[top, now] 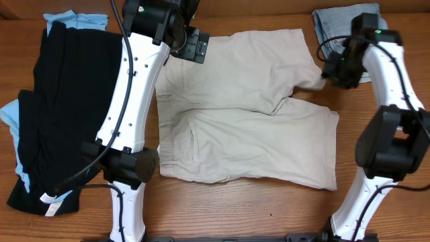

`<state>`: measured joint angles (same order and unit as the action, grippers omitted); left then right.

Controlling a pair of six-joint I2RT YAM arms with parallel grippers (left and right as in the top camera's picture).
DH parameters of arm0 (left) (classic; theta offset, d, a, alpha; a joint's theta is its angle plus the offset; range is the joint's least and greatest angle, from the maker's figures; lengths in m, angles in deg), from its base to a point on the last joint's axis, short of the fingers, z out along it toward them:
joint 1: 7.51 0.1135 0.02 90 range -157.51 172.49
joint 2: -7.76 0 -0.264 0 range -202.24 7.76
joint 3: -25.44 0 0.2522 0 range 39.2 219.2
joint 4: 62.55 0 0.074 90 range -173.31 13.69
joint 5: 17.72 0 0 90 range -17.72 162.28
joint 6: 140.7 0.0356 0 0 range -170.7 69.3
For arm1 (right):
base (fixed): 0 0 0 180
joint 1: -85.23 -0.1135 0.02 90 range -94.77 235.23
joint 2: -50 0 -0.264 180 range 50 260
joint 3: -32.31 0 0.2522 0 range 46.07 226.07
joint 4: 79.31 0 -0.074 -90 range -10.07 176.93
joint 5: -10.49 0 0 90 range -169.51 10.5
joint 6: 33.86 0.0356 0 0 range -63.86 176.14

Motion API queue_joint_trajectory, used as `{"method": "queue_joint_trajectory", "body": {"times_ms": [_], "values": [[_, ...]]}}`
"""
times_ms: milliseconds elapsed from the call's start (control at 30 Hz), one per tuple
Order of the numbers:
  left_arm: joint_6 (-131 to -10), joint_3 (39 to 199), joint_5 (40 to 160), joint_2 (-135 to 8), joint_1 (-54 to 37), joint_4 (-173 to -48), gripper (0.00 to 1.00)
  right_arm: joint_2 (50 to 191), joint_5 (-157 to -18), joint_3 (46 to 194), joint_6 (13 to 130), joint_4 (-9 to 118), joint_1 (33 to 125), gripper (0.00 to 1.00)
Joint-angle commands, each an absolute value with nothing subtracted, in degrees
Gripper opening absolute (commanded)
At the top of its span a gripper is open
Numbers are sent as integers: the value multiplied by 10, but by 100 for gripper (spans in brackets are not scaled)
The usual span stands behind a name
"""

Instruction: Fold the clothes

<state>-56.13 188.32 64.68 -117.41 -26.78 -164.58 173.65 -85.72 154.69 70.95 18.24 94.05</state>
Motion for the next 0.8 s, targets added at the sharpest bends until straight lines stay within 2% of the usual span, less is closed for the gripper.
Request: {"method": "queue_joint_trajectory", "body": {"times_ms": [0,367,633,767], "values": [[-549,1867,644,-1176,-266,-1642,100,1715,-789,1572,679,135,949,45],[-538,1694,706,-1176,-266,-1575,100,1715,-883,1578,661,91,939,58],[-541,1540,797,-1176,-266,-1508,100,1715,-886,1578,661,84,915,73],[-541,1489,800,-1176,-266,-1482,100,1715,-886,1578,661,84,906,77]]}}
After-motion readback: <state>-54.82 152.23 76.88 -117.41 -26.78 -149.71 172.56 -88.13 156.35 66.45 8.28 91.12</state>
